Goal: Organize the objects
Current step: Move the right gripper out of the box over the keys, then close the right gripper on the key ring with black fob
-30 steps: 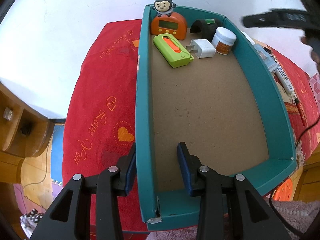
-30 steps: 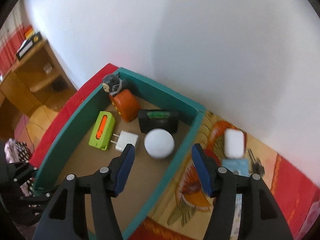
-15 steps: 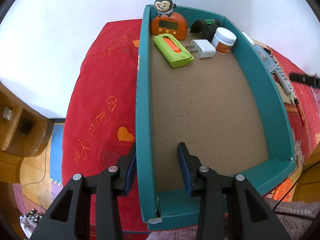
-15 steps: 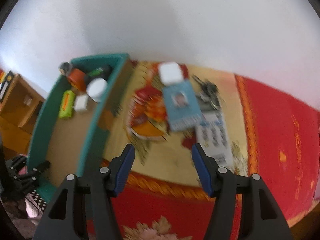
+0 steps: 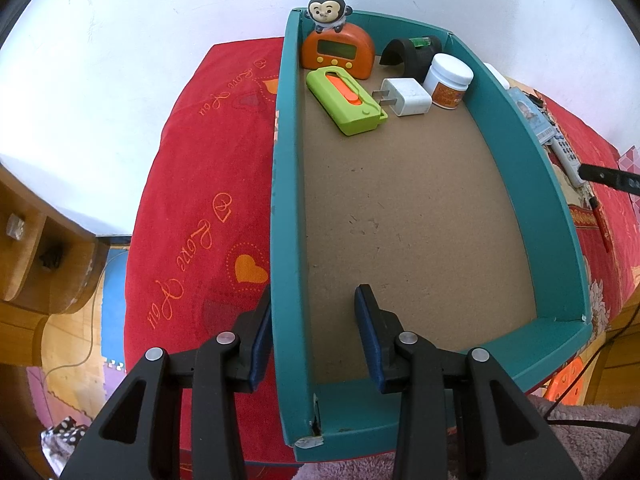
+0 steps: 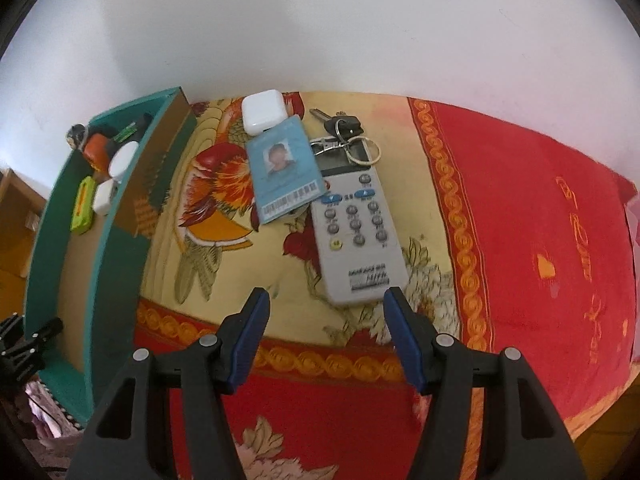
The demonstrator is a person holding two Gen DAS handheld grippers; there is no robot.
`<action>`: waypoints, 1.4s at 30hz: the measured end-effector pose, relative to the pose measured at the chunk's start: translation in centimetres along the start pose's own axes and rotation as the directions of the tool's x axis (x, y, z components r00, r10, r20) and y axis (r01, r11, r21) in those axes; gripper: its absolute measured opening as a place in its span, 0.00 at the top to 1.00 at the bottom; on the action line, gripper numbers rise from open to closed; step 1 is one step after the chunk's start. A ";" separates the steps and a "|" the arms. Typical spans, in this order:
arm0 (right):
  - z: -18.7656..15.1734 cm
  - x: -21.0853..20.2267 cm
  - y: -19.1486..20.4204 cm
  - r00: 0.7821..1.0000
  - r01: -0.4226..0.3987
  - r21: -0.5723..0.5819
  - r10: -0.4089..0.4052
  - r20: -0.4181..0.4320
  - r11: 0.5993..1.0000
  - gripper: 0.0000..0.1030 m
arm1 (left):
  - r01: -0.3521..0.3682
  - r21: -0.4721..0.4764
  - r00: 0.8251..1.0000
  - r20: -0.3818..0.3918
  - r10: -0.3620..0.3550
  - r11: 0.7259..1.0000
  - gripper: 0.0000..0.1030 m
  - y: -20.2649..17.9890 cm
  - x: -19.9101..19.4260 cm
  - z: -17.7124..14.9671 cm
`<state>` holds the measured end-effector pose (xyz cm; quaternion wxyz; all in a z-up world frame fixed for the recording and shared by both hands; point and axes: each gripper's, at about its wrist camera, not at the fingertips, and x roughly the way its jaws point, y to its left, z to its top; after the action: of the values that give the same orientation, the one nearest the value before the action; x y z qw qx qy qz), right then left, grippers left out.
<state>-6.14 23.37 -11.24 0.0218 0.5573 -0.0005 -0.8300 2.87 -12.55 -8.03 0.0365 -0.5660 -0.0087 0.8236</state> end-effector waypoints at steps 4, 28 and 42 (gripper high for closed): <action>1.9 1.7 0.0 0.999 0.042 -0.050 -0.042 -0.016 0.998 0.41 | -0.001 0.000 1.000 0.001 0.001 1.000 0.63 0.0 0.0 0.0; 11.5 6.3 0.0 0.999 0.036 -0.010 -0.036 0.010 0.999 0.41 | -0.006 -0.006 1.000 0.005 0.006 1.000 0.63 0.2 -0.1 -0.3; 11.1 7.3 -0.2 1.000 -0.001 0.013 0.001 -0.002 1.000 0.62 | -0.007 -0.009 1.000 0.004 0.007 1.000 0.63 0.4 -0.2 -0.4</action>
<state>-19.20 23.07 -13.77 0.0183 0.5584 -0.0063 -0.8294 3.26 -12.93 -8.04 0.0313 -0.5645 -0.0106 0.8247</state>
